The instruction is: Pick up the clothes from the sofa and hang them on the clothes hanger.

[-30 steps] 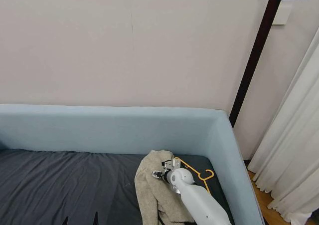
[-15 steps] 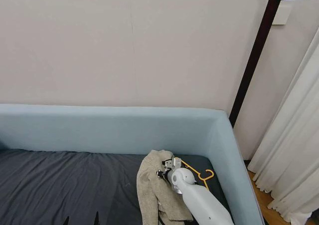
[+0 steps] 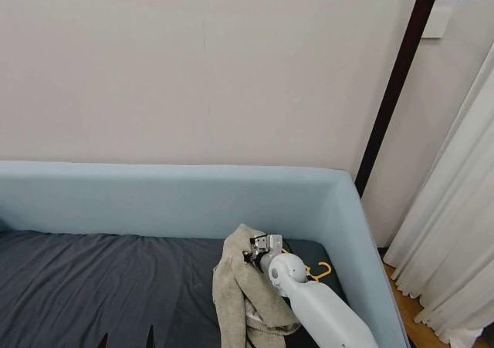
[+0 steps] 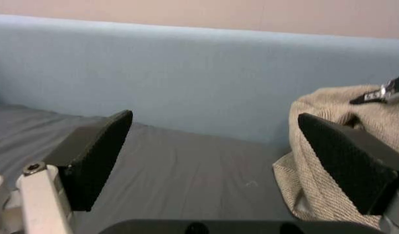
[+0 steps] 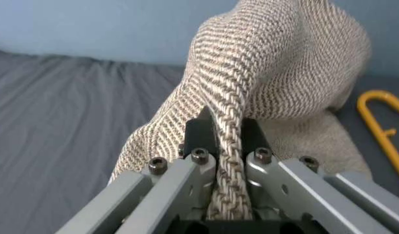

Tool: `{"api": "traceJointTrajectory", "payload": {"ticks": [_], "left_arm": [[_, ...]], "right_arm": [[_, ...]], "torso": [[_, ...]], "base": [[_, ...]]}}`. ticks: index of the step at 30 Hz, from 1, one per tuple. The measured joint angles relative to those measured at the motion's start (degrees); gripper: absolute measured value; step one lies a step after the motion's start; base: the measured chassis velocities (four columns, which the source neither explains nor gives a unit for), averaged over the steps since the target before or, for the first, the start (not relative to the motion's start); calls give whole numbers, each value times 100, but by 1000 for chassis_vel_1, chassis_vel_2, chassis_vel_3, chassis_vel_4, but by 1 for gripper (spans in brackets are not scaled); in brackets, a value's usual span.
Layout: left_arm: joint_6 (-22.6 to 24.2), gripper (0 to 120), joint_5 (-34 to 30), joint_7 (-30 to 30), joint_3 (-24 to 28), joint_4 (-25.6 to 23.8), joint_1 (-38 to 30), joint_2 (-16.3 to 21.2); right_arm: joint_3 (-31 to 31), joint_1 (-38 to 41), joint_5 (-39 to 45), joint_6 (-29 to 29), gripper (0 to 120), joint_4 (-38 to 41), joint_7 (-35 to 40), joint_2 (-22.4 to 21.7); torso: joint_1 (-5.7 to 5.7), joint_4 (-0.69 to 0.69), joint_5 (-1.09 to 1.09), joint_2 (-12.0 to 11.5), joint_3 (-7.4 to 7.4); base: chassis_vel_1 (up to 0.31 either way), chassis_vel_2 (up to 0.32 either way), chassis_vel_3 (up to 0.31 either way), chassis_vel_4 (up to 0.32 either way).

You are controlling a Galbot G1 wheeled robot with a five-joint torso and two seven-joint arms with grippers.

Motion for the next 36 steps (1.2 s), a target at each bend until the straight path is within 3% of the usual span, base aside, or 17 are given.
{"api": "traceJointTrajectory", "payload": {"ticks": [11,20,31,36], "left_arm": [[-20,100,-19,-2,24,-1,-91,-17],[-97,100,-24,-4,17,-43,-58,-40],[-275,100,1,-36,-54,-43,93,-182],[-285,100,8,-42,-79,-34,133,-224]], "right_arm": [[-367,862,896,72,1,1401,457,-664],[-895,2241,1686,147,1,2383,456,-995],[-1202,3433,2575,245,1,2855,501,-656],[-1218,3193,2703,288,1,3031,440,-754]], "torso": [[0,1,0,0,0],[0,1,-1,0,0],[0,2,-2,0,-1],[0,2,-1,0,-1]], "base": [[0,0,0,0],[0,0,0,0],[0,0,0,0],[0,0,0,0]]}}
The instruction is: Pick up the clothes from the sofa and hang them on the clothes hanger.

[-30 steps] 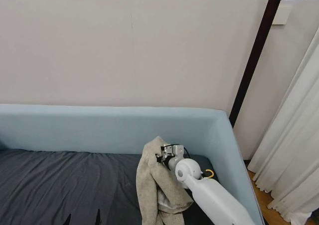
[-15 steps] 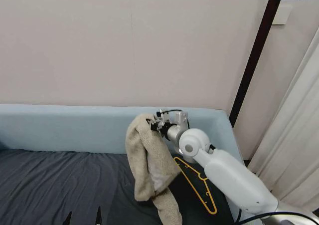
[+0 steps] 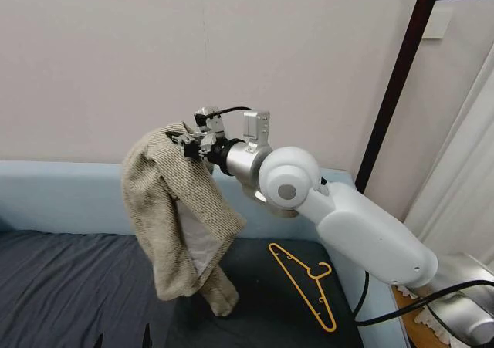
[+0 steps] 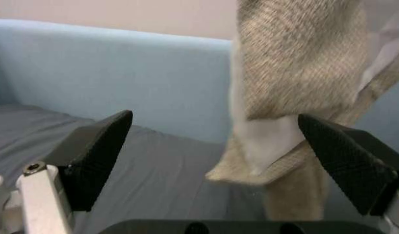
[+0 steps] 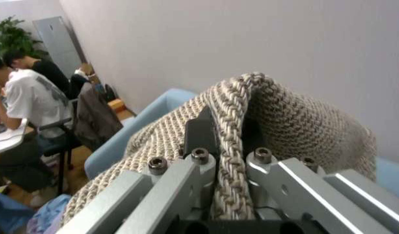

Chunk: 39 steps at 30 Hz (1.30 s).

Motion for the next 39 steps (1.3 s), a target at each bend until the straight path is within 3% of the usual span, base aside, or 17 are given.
{"api": "traceJointTrajectory", "payload": {"ticks": [7,10,17,25,38,39], "left_arm": [[0,100,63,0,39,44,51,-44],[11,100,119,19,94,76,79,-53],[62,100,185,26,146,92,91,-78],[71,100,185,23,154,91,106,-52],[75,100,164,22,198,94,25,93],[76,100,161,22,200,94,15,99]], "right_arm": [[146,-1517,-416,-1,1,215,-388,-714],[404,-2888,-1235,75,1,-171,-935,-1095],[788,-4958,-2538,375,1,-1090,-1410,-1286],[1081,-5786,-2869,278,1,-1172,-1216,-1457],[1562,-6262,-3286,-743,1,-798,-575,-1840],[1624,-6279,-3452,-781,7,-779,-543,-1866]], "torso": [[0,-2,2,-1,0],[0,-5,5,-1,1],[0,-2,3,0,0],[0,0,0,0,0],[0,-1,1,0,0],[0,-1,2,0,0]], "base": [[0,0,0,0],[0,0,0,0],[0,0,0,0],[0,0,0,0],[0,0,0,0],[0,0,0,0]]}}
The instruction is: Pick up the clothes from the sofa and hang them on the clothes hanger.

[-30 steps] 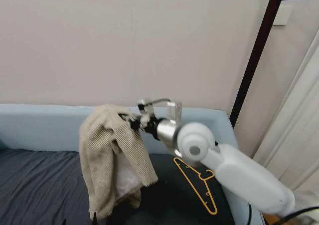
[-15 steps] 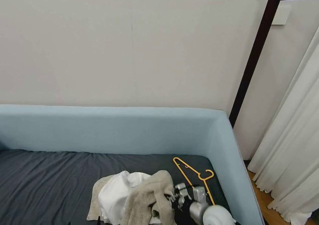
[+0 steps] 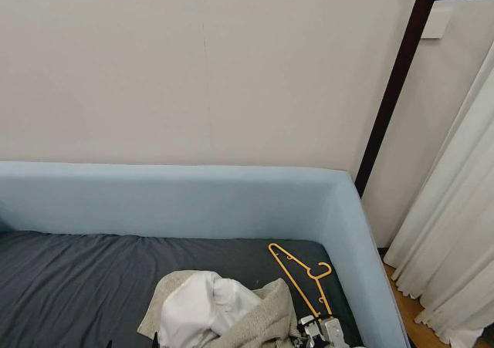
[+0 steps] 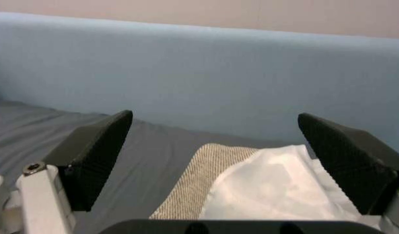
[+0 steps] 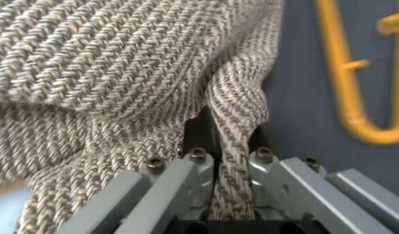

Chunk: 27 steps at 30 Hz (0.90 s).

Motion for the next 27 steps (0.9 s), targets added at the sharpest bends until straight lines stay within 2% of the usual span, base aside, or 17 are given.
{"api": "traceJointTrajectory", "payload": {"ticks": [2,3,5,6,8,12,13,16,19,21,23,25,27], "left_arm": [[2,100,-2,-2,6,0,-15,5],[2,100,-2,-2,6,0,-15,5],[3,100,-2,-4,9,2,-24,15],[3,100,-2,-8,11,12,-34,23],[4,100,-2,-9,13,14,-38,30],[9,100,-6,-13,13,14,-54,59],[9,100,-6,-13,13,14,-54,59],[14,100,-12,-14,17,38,-94,88],[16,100,-16,-15,26,88,-137,91],[16,100,-16,-16,36,134,-164,92],[16,100,-16,-16,40,145,-168,92],[16,100,-16,-17,40,158,-174,93],[16,100,-16,-17,36,171,-177,89]], "right_arm": [[123,-24,-204,-66,14,39,72,-41],[123,-24,-204,-66,14,39,72,-41],[229,-34,-352,-123,23,67,149,-67],[343,-44,-458,-193,31,88,226,-102],[408,-53,-512,-254,32,113,287,-127],[702,-142,-797,-464,51,238,421,-284],[702,-142,-797,-464,51,238,421,-284],[1042,-258,-1055,-340,66,564,517,-472],[1113,-221,-720,-162,74,921,514,-509],[1087,-73,-300,7,85,1204,471,-486],[1037,-7,-91,59,88,1281,451,-462],[782,242,422,184,97,1355,396,-385],[520,509,766,262,100,1278,378,-274]], "torso": [[0,0,-1,0,0],[0,0,-1,0,0],[0,0,0,0,0],[0,0,-2,0,0],[0,-1,-3,0,0],[0,-1,-2,0,0],[0,-1,-2,0,0],[0,-2,-1,0,0],[0,-1,-1,0,0],[0,0,-3,0,0],[0,1,-3,0,0],[0,0,-1,0,0],[0,0,-3,0,0]], "base": [[0,0,0,0],[0,0,0,0],[0,0,0,0],[0,0,0,0],[0,0,0,0],[0,0,0,0],[0,0,0,0],[0,0,0,0],[0,0,0,0],[0,0,0,0],[0,0,0,0],[0,0,0,0],[0,0,0,0]]}}
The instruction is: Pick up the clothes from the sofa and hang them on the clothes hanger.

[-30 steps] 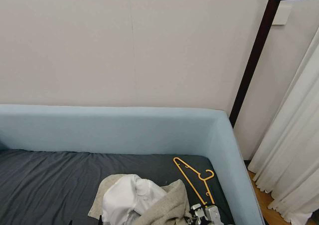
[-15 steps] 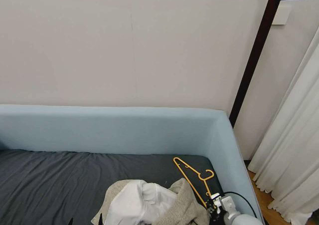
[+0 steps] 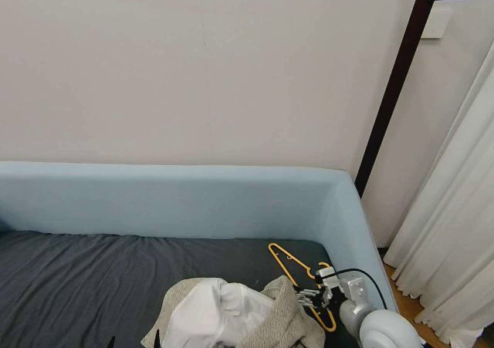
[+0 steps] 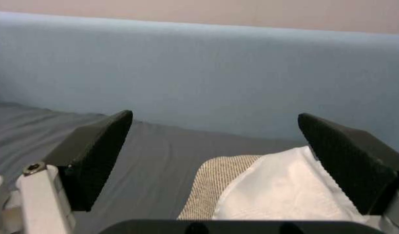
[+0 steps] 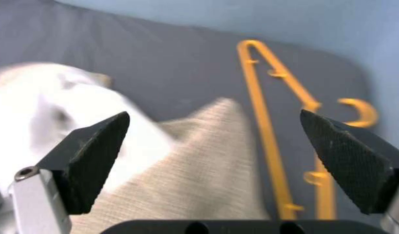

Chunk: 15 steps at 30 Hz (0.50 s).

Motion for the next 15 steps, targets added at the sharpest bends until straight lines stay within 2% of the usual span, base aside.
{"api": "traceJointTrajectory", "payload": {"ticks": [2,5,8,10,15], "left_arm": [[0,100,1,0,-4,4,1,-4],[-2,100,6,-1,-22,11,23,-25],[-6,100,8,-1,-34,15,38,-40],[-10,100,13,-1,-48,24,42,-63],[-13,100,14,-1,-58,35,32,-111]], "right_arm": [[-179,168,175,19,100,-108,5,90],[-670,735,685,41,100,-531,124,496],[-939,1012,815,42,100,-754,176,748],[-1219,1280,867,20,100,-1051,314,1130],[-1423,1329,792,-75,100,-1576,655,1685]], "torso": [[0,0,1,0,0],[1,0,1,0,1],[0,2,2,-1,1],[1,2,0,-1,0],[1,1,1,-1,1]], "base": [[0,0,0,0],[0,0,0,0],[0,0,0,0],[0,0,0,0],[0,0,0,0]]}}
